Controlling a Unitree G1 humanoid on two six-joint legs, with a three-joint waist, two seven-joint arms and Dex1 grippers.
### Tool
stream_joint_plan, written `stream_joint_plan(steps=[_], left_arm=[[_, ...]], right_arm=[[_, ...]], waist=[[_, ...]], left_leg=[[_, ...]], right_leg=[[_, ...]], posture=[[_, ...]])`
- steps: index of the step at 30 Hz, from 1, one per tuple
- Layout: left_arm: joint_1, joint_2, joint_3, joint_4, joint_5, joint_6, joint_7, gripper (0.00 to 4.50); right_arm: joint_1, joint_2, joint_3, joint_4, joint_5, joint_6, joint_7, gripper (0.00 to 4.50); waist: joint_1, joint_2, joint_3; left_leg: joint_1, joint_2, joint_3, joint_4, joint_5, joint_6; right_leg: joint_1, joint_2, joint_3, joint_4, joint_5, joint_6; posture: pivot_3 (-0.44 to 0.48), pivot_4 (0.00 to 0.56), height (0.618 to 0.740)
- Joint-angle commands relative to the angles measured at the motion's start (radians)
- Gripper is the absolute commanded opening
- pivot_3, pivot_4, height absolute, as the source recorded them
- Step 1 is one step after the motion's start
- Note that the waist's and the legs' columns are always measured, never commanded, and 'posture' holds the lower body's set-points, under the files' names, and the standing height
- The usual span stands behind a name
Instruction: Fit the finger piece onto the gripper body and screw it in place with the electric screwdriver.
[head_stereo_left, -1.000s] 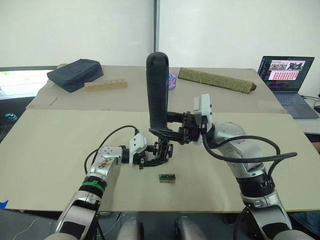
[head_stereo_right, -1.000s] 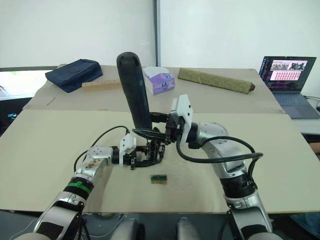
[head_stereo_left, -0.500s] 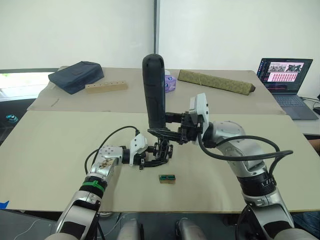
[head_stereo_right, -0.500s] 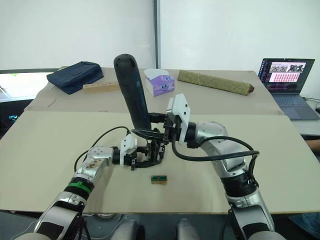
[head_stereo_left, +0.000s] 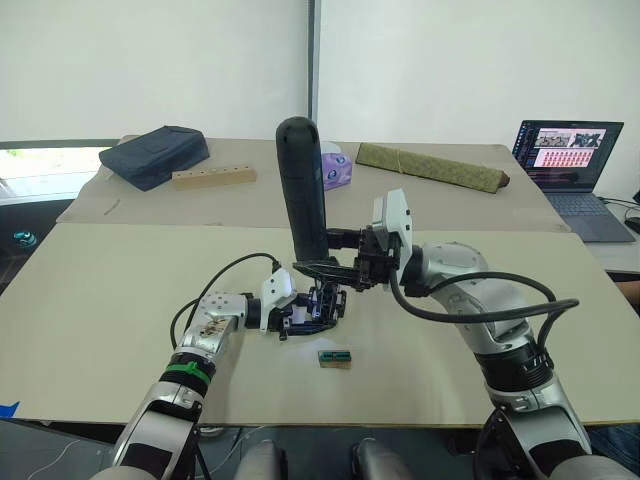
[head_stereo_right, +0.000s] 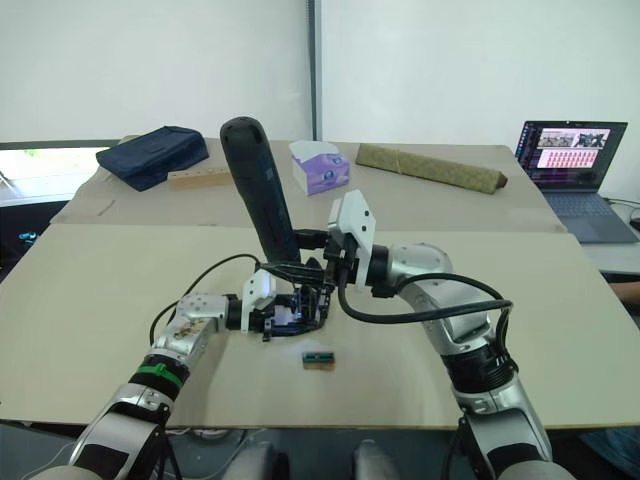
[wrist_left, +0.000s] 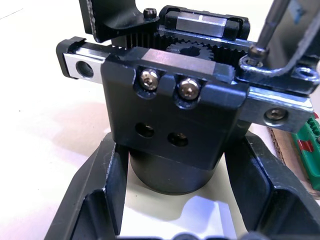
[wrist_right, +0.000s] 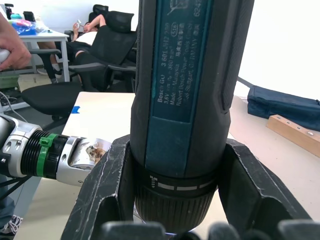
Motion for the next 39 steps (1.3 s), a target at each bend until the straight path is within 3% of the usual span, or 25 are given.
stream_joint_plan(steps=[1, 29, 33, 34, 39], left_arm=[[0.009, -0.005, -0.007, -0.014, -0.005, 0.004, -0.009, 2.30], [0.011, 0.004, -0.044, 0.010, 0.052, 0.048, 0.055, 2.30], [0.011, 0.007, -0.053, 0.002, 0.060, 0.066, 0.066, 4.24], [0.010, 0.007, -0.053, 0.005, 0.067, 0.055, 0.078, 4.42], [0.007, 0.010, -0.052, 0.026, 0.084, 0.014, 0.089, 4.42]], right_arm=[[0.073, -0.044, 0.073, 0.091, -0.092, 0.051, 0.005, 1.92], [-0.107, 0.018, -0.164, 0.025, 0.114, -0.083, 0.146, 1.92], [-0.101, 0.021, -0.183, 0.020, 0.128, -0.086, 0.169, 1.92], [-0.100, 0.019, -0.185, 0.020, 0.129, -0.086, 0.175, 1.92], [-0.095, 0.008, -0.192, 0.023, 0.132, -0.081, 0.204, 1.92]], waist=[[0.000, 0.000, 0.000], [0.004, 0.000, 0.010], [0.004, 0.002, 0.013], [0.004, 0.003, 0.013], [0.003, 0.003, 0.013]], left_leg=[[0.000, 0.000, 0.000, 0.000, 0.000, 0.000], [-0.005, 0.000, 0.000, 0.000, 0.000, 0.000], [-0.006, -0.001, 0.000, 0.000, 0.000, 0.000], [-0.005, -0.001, 0.000, 0.000, 0.000, 0.000], [-0.002, 0.000, 0.000, 0.000, 0.000, 0.000]], right_leg=[[0.000, 0.000, 0.000, 0.000, 0.000, 0.000], [-0.004, 0.000, 0.000, 0.000, 0.000, 0.000], [-0.005, 0.000, 0.000, -0.001, 0.000, 0.000], [-0.004, 0.000, 0.000, 0.000, 0.000, 0.001], [-0.003, 0.000, 0.000, 0.000, 0.001, 0.000]], posture=[[0.000, 0.150, 0.740], [0.000, 0.150, 0.740], [0.000, 0.150, 0.740], [0.000, 0.150, 0.740], [0.000, 0.150, 0.740]])
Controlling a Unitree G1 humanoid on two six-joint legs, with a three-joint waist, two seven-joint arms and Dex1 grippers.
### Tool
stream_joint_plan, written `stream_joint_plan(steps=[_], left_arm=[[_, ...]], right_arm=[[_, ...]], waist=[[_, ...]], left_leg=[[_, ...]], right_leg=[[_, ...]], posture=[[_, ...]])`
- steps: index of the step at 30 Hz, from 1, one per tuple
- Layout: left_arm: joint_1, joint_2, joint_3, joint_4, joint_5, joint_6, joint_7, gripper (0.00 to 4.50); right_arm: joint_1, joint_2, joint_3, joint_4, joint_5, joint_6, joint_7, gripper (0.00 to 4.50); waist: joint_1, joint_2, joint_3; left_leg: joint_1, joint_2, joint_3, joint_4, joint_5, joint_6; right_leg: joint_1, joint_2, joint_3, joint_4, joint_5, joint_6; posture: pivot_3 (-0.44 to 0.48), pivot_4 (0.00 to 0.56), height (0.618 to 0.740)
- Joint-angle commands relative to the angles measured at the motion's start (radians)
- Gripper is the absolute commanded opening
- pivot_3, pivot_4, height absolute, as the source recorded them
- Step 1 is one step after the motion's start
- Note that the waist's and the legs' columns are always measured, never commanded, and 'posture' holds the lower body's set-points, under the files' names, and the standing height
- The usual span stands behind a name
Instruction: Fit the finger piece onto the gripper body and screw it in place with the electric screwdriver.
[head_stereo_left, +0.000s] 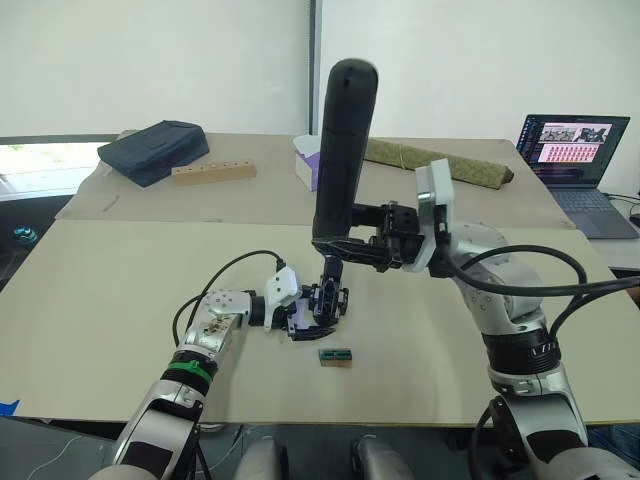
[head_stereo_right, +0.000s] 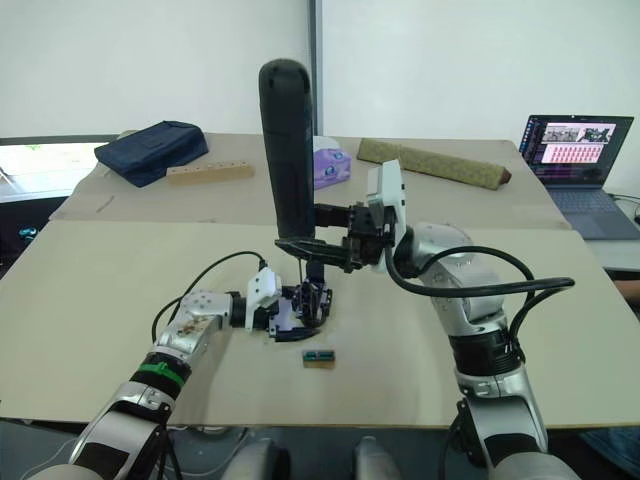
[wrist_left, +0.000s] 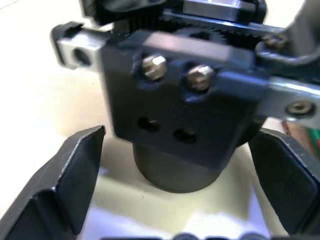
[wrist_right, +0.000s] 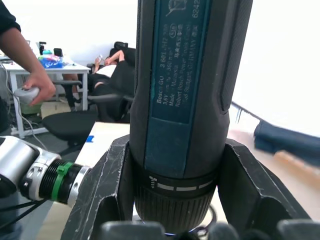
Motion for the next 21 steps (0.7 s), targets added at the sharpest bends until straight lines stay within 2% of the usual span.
stream_joint_plan(steps=[1, 7, 11, 16, 21], left_arm=[[0.015, 0.005, -0.019, 0.049, 0.038, -0.005, 0.019, 4.42], [0.029, 0.019, -0.010, 0.036, 0.025, -0.016, 0.012, 4.42], [0.063, 0.045, 0.020, -0.022, -0.020, 0.036, -0.010, 4.42], [0.132, 0.112, 0.082, -0.122, -0.092, 0.051, -0.046, 4.42], [0.244, 0.224, 0.187, -0.214, -0.191, 0.039, -0.111, 4.42]], right_arm=[[-0.017, -0.003, -0.034, -0.043, 0.037, -0.024, 0.019, 1.92], [-0.025, -0.008, -0.070, -0.066, 0.073, -0.016, 0.014, 1.92], [-0.041, -0.032, -0.111, -0.071, 0.096, -0.008, -0.001, 1.92], [-0.010, -0.106, -0.189, -0.087, 0.118, 0.001, -0.015, 1.92], [0.098, -0.209, -0.292, -0.127, 0.123, 0.000, -0.033, 1.92]], waist=[[0.000, 0.001, 0.000], [-0.001, 0.001, 0.000], [-0.008, 0.001, 0.000], [-0.032, 0.002, 0.001], [-0.038, 0.002, 0.002]], left_leg=[[0.000, 0.000, 0.000, 0.000, 0.000, 0.000], [-0.001, 0.000, 0.000, 0.000, 0.000, 0.000], [-0.001, 0.000, 0.000, 0.000, 0.000, 0.000], [0.000, 0.001, 0.000, -0.005, 0.000, 0.000], [0.002, 0.002, 0.000, -0.011, 0.000, 0.000]], right_leg=[[0.000, 0.000, 0.000, 0.000, 0.000, 0.000], [-0.001, 0.000, 0.000, 0.000, 0.000, 0.000], [-0.001, 0.000, 0.000, 0.000, 0.000, 0.000], [-0.002, 0.000, 0.000, 0.000, 0.000, -0.001], [-0.004, 0.001, 0.000, 0.000, -0.001, -0.003]], posture=[[0.000, 0.150, 0.740], [0.000, 0.150, 0.740], [0.000, 0.150, 0.740], [0.000, 0.150, 0.740], [0.000, 0.150, 0.740]])
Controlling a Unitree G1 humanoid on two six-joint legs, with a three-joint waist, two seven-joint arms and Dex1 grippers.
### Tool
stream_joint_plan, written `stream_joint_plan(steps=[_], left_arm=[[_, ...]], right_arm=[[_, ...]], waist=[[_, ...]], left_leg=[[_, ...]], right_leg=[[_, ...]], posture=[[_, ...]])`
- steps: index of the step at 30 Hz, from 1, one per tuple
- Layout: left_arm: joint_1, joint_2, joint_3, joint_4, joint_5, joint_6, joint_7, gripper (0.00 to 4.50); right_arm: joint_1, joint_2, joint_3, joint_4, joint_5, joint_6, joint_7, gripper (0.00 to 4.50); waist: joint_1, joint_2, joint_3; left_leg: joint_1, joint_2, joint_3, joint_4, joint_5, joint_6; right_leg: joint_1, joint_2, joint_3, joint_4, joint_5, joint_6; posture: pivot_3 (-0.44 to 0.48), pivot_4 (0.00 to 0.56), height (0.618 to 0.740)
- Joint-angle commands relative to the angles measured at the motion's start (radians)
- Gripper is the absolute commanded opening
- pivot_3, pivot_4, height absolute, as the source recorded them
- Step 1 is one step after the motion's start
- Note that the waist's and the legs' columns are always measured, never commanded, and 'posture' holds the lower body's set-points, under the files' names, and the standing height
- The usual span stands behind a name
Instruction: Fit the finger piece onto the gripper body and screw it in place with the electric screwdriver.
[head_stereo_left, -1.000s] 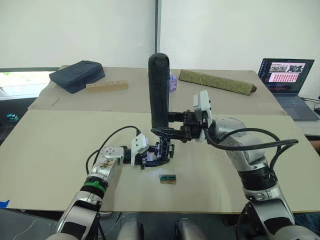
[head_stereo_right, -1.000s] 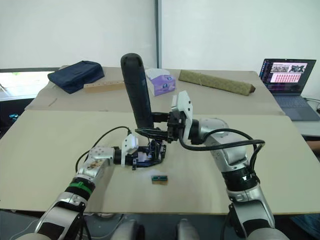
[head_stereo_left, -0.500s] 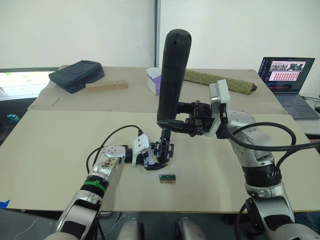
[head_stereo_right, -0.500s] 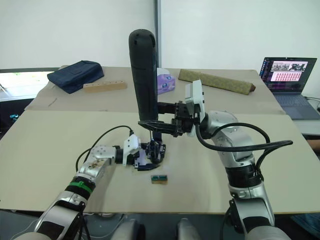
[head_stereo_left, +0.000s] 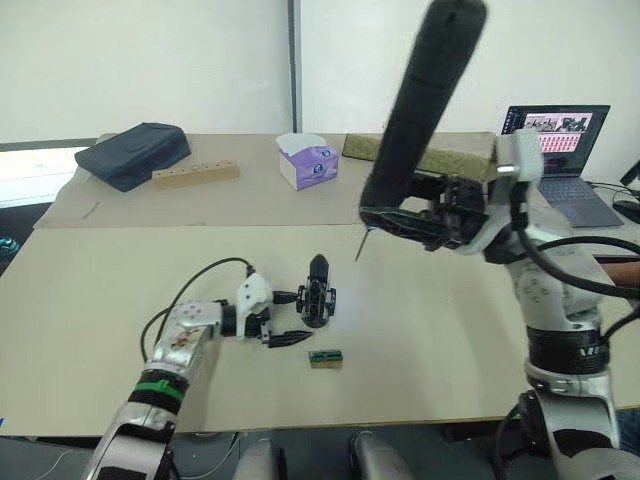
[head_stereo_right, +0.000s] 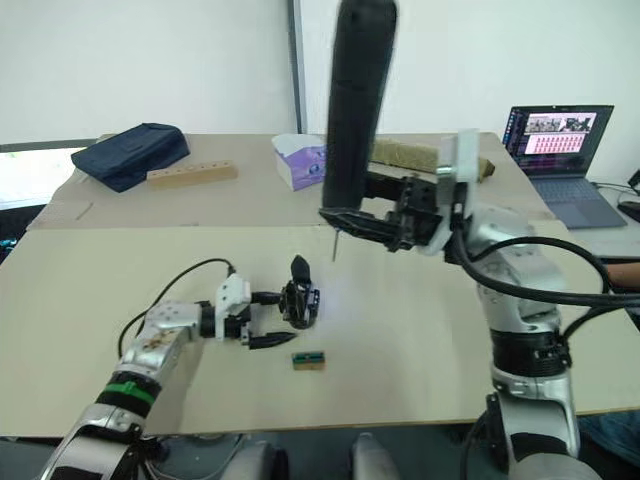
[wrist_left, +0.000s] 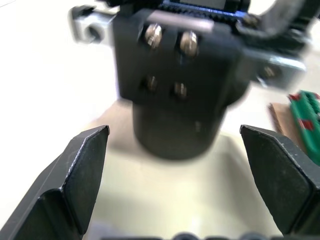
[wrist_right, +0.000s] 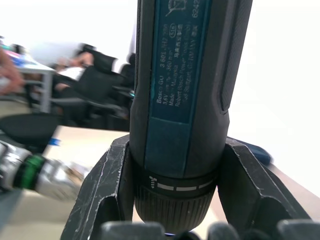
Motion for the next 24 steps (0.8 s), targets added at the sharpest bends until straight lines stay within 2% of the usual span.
stream_joint_plan(steps=[1, 4, 8, 14, 19, 24], left_arm=[[0.080, 0.085, 0.093, -0.049, -0.069, -0.008, -0.052, 4.42], [0.142, 0.138, 0.153, -0.085, -0.122, -0.013, -0.087, 4.42], [0.261, 0.233, 0.283, -0.103, -0.175, -0.052, -0.128, 4.42], [0.344, 0.279, 0.343, -0.128, -0.193, -0.100, -0.161, 4.42], [0.358, 0.251, 0.270, -0.274, -0.172, -0.111, -0.155, 4.42], [0.333, 0.200, 0.112, -0.455, -0.127, 0.010, -0.066, 4.42]], right_arm=[[0.070, -0.062, -0.111, -0.071, 0.039, -0.005, -0.017, 1.92], [0.155, -0.113, -0.168, -0.092, 0.040, -0.013, -0.023, 1.92], [0.334, -0.165, -0.309, -0.116, 0.037, -0.029, -0.029, 1.92], [0.500, -0.155, -0.384, -0.164, 0.043, -0.048, -0.041, 1.92], [0.501, -0.135, -0.320, -0.294, 0.109, -0.018, -0.072, 1.92], [0.472, -0.095, -0.155, -0.443, 0.139, -0.017, -0.097, 1.92]], waist=[[0.000, 0.000, 0.001], [0.004, 0.002, 0.004], [0.009, -0.001, 0.007], [0.022, -0.001, 0.011], [0.024, 0.000, 0.012], [0.026, 0.000, 0.012]], left_leg=[[0.000, 0.000, 0.000, -0.001, 0.000, 0.000], [-0.001, 0.001, 0.000, -0.003, 0.000, 0.000], [-0.001, 0.000, 0.001, -0.003, 0.000, 0.000], [0.000, 0.001, 0.001, -0.003, 0.000, 0.000], [0.000, 0.001, 0.003, -0.003, 0.000, -0.001], [0.001, 0.002, 0.003, -0.003, 0.000, -0.001]], right_leg=[[0.000, 0.000, 0.000, 0.000, 0.000, 0.000], [-0.001, -0.001, 0.000, -0.001, -0.001, -0.001], [-0.001, -0.003, 0.000, -0.002, -0.001, 0.000], [-0.001, -0.005, 0.000, -0.004, -0.001, 0.000], [-0.001, -0.005, 0.002, -0.004, 0.000, 0.000], [-0.001, -0.002, 0.001, -0.003, 0.000, 0.000]], posture=[[0.000, 0.150, 0.740], [0.000, 0.150, 0.740], [0.000, 0.150, 0.740], [0.000, 0.150, 0.740], [0.000, 0.150, 0.740], [0.000, 0.150, 0.740]])
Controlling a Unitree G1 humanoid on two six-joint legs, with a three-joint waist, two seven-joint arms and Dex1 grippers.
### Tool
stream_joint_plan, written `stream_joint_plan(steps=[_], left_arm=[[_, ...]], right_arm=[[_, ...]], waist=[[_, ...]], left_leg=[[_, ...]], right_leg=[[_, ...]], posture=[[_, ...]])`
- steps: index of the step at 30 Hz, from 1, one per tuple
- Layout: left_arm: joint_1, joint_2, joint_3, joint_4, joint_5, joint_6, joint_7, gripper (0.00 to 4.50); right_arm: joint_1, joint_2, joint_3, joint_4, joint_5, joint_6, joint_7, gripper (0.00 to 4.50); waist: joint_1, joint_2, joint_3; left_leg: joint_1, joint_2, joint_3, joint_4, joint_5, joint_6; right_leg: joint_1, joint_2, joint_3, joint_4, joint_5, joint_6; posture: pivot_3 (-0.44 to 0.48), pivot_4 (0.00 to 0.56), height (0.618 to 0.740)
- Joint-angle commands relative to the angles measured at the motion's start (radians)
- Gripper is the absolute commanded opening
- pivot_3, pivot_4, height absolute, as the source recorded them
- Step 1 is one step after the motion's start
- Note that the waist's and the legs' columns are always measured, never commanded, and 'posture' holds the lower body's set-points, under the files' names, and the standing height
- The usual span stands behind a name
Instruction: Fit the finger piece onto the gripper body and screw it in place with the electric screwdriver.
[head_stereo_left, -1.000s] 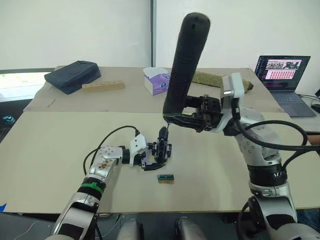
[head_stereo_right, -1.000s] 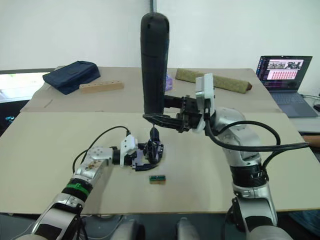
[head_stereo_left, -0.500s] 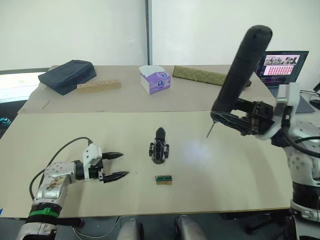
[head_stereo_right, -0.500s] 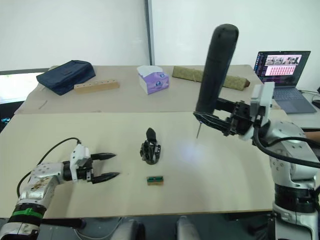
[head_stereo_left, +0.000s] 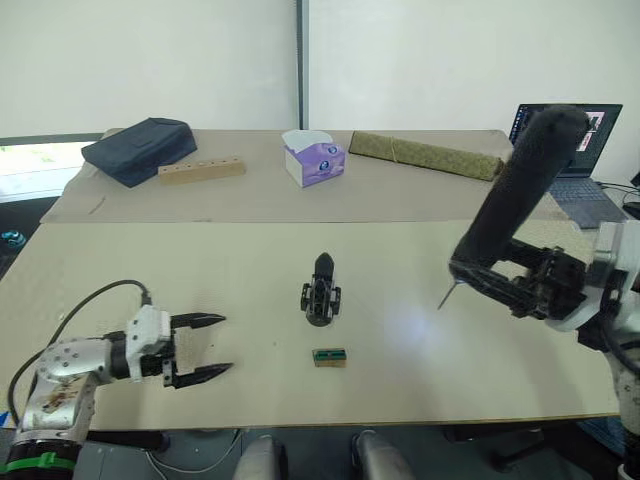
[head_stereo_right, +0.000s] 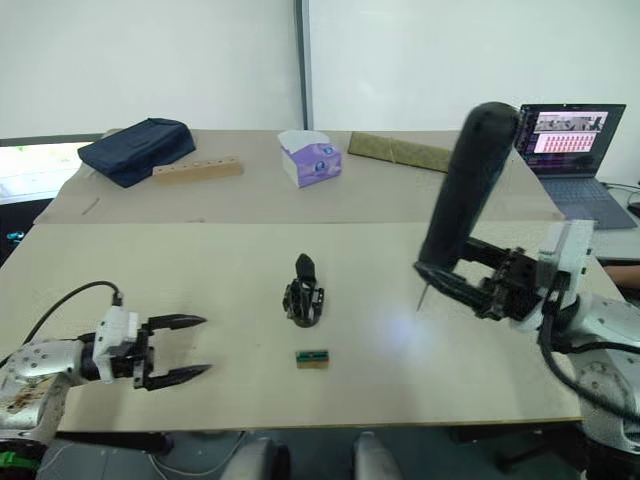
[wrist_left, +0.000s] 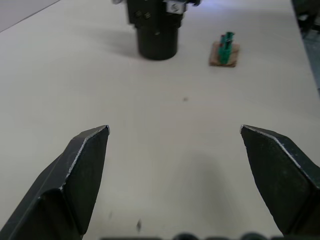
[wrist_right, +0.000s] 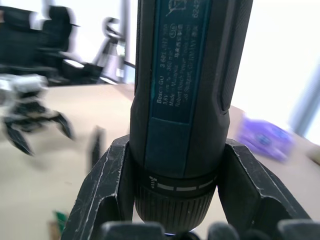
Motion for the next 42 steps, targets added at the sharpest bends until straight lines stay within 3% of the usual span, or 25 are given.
stream_joint_plan(steps=[1, 8, 16, 42], left_arm=[[-0.029, -0.025, -0.107, -0.116, 0.046, 0.087, 0.064, 4.42], [-0.089, -0.092, -0.275, -0.138, 0.159, 0.107, 0.135, 4.42], [-0.161, -0.178, -0.354, -0.055, 0.229, 0.125, 0.219, 4.42], [-0.151, -0.217, -0.413, 0.055, 0.259, 0.070, 0.221, 4.42]], right_arm=[[-0.042, 0.022, 0.095, -0.103, 0.013, -0.032, 0.000, 1.92], [-0.086, 0.123, 0.291, -0.074, -0.075, -0.094, 0.004, 1.92], [-0.128, 0.187, 0.433, 0.017, -0.165, -0.162, 0.068, 1.92], [-0.174, 0.253, 0.505, 0.159, -0.242, -0.248, 0.102, 1.92]], waist=[[0.002, 0.000, 0.000], [0.006, -0.003, 0.001], [0.007, -0.004, 0.002], [0.013, -0.002, 0.001]], left_leg=[[0.000, -0.001, 0.000, 0.000, 0.000, 0.000], [-0.001, -0.003, 0.000, 0.000, 0.000, 0.000], [-0.001, -0.003, -0.001, 0.002, 0.000, 0.000], [0.001, -0.003, -0.002, 0.009, 0.000, 0.000]], right_leg=[[0.000, 0.000, 0.000, 0.000, 0.000, 0.000], [0.001, 0.001, 0.000, -0.001, 0.000, 0.000], [0.001, 0.001, 0.000, 0.001, 0.000, 0.000], [0.005, 0.001, 0.000, 0.004, 0.001, 0.002]], posture=[[0.000, 0.150, 0.740], [0.000, 0.150, 0.740], [0.000, 0.150, 0.740], [0.000, 0.150, 0.740]])
